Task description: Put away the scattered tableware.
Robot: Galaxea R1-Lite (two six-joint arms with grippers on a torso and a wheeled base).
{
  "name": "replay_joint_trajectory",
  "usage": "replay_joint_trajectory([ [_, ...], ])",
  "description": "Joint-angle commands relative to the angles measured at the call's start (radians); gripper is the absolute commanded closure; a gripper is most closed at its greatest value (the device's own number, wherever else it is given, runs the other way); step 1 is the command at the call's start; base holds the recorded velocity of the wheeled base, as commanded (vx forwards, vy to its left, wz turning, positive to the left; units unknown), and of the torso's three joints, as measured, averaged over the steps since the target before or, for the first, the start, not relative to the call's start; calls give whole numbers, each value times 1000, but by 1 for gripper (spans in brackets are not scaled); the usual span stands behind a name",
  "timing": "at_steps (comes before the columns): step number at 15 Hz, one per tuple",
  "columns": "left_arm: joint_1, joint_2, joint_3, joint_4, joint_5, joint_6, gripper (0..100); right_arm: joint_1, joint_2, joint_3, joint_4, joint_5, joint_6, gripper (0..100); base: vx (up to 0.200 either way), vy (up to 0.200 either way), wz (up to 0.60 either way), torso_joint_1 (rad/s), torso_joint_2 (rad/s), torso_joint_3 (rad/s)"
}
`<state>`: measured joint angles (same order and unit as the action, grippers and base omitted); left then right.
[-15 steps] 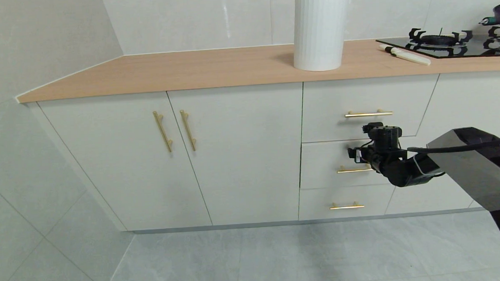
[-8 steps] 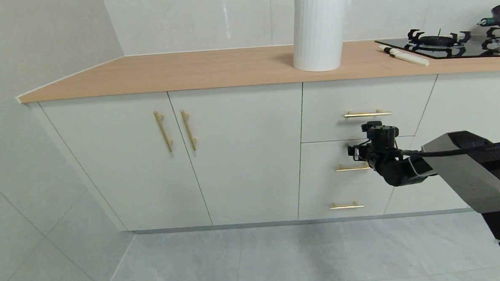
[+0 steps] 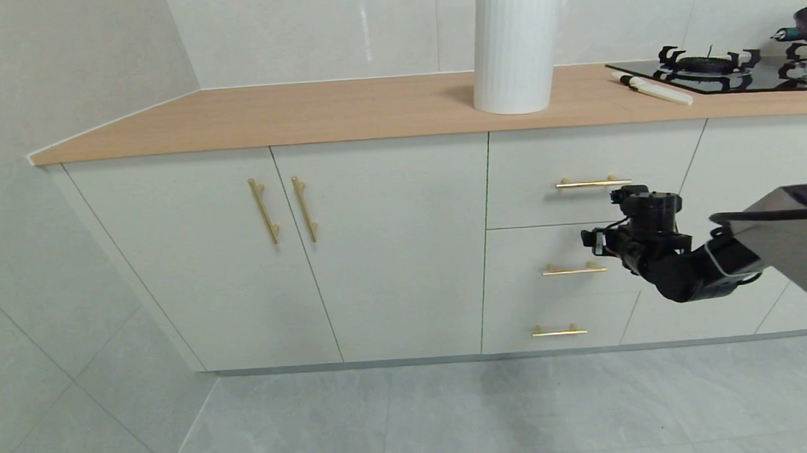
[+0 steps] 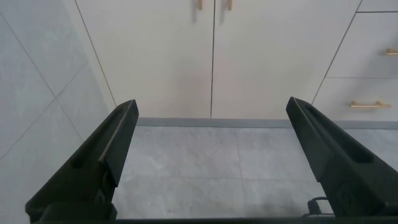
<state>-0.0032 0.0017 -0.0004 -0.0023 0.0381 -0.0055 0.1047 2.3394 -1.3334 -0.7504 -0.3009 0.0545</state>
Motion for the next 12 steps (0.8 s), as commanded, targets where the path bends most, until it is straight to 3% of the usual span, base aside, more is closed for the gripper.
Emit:
replay_joint_trajectory([
  [1,0,0,0,-1,0,-1,0,0,-305,312,-92,14,4,0,0,0,0,0,0,0],
  [4,0,0,0,-1,0,-1,0,0,-554,551,-175,6,1,0,0,0,0,0,0,0],
  [8,0,0,0,-1,0,-1,0,-3,-917,692,-162,-6,-56,0,0,0,0,0,0,0],
  [12,0,0,0,-1,-1,-1,0,-17,-1330,829,-13,-7,-231,0,0,0,0,0,0,0],
])
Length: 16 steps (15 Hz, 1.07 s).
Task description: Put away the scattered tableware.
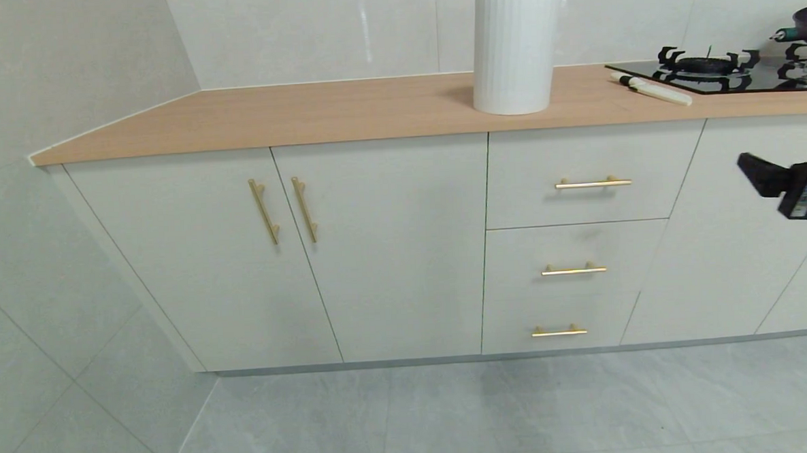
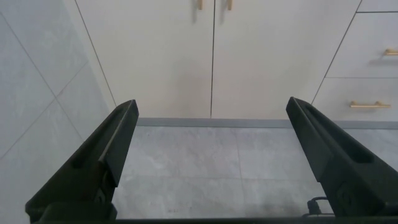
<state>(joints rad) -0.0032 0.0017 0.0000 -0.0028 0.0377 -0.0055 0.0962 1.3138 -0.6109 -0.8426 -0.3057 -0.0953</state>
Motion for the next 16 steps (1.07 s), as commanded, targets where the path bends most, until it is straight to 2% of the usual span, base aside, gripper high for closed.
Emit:
replay_joint_trajectory([
  [1,0,0,0,0,1,-1,0,-13,-418,138,155,-4,-119,0,0,0,0,0,0,0],
  [3,0,0,0,0,1,-1,0,-67,-651,140,338,-33,-146,0,0,0,0,0,0,0],
  [4,0,0,0,0,1,-1,0,-82,-709,131,387,-33,-149,0,0,0,0,0,0,0],
  [7,0,0,0,0,1,-1,0,-89,-1027,105,718,-26,-159,0,0,0,0,-1,1,22],
  [10,0,0,0,0,1,-1,0,-89,-1286,137,910,-26,-158,0,0,0,0,0,0,0],
  [13,0,0,0,0,1,-1,0,-92,-1314,212,912,-19,-75,0,0,0,0,0,0,0],
  [16,0,0,0,0,1,-1,0,-92,-1314,424,873,178,40,0,0,0,0,0,0,0],
])
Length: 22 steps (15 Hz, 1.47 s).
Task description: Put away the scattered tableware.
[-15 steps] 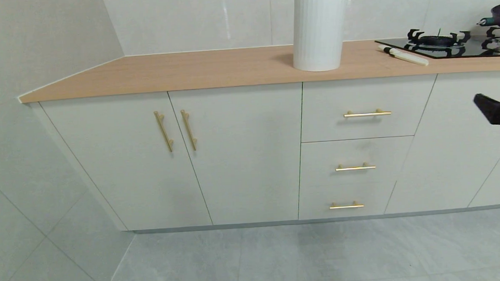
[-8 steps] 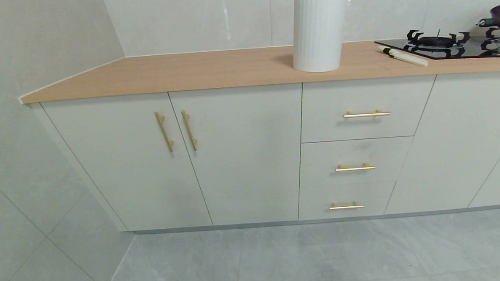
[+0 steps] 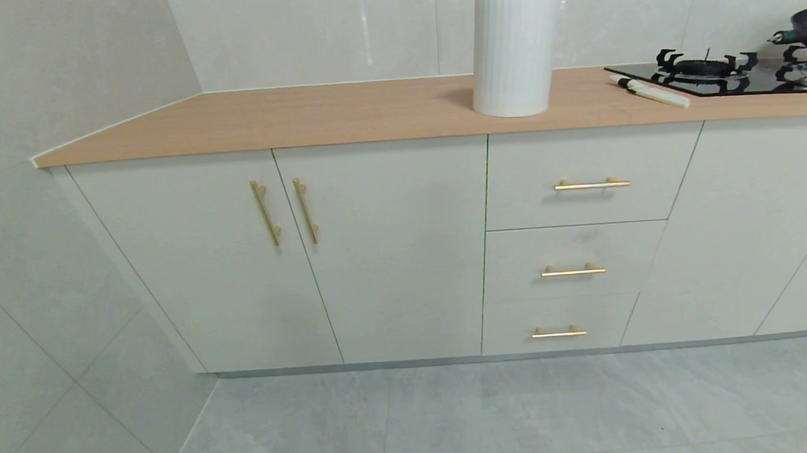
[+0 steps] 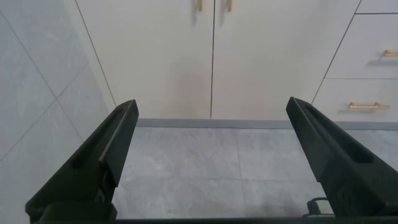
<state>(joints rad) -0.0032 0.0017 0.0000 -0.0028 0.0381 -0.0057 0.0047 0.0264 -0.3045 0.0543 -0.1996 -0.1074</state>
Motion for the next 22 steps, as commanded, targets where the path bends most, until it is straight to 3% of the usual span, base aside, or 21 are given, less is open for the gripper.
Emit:
replay_joint_trajectory([
  [1,0,0,0,0,-1,0,0,0,-26,176,-70,97,83,0,0,0,0,0,0,0],
  [3,0,0,0,0,0,0,0,0,-25,300,-149,135,101,0,0,0,0,0,0,0],
  [6,0,0,0,0,0,0,0,0,-25,304,-59,160,106,0,0,0,0,0,0,0],
  [15,0,0,0,0,0,1,0,0,-25,304,-56,204,104,0,0,0,0,0,0,0],
  [17,0,0,0,0,-1,18,0,0,-25,304,-56,204,104,0,0,0,0,0,0,0],
  [22,0,0,0,0,-1,6,0,0,-25,304,-56,204,104,0,80,0,0,2,1,1],
])
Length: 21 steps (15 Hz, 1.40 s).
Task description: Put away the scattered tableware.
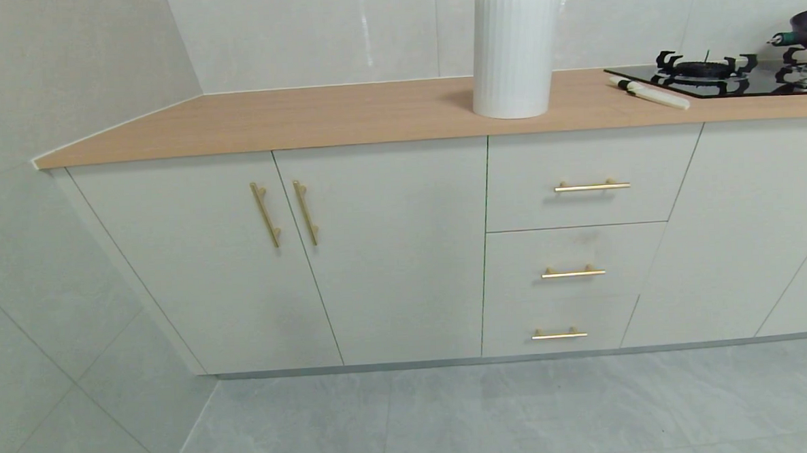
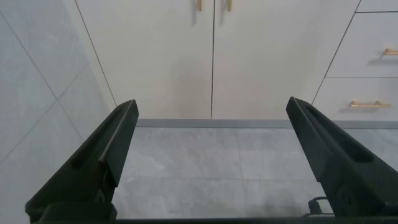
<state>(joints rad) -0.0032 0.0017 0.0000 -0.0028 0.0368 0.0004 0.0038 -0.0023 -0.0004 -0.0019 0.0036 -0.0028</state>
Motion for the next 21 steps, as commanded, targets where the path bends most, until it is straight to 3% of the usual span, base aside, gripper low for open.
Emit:
replay_joint_trajectory([
  [1,0,0,0,0,0,0,0,1,4,0,0,-1,0,0,200,0,0,-7,-2,-2],
  [16,0,0,0,0,0,-2,0,1,4,0,0,-1,0,0,200,0,0,2,3,0],
  [21,0,0,0,0,0,-2,0,1,4,-1,2,1,0,0,0,0,0,0,0,0],
])
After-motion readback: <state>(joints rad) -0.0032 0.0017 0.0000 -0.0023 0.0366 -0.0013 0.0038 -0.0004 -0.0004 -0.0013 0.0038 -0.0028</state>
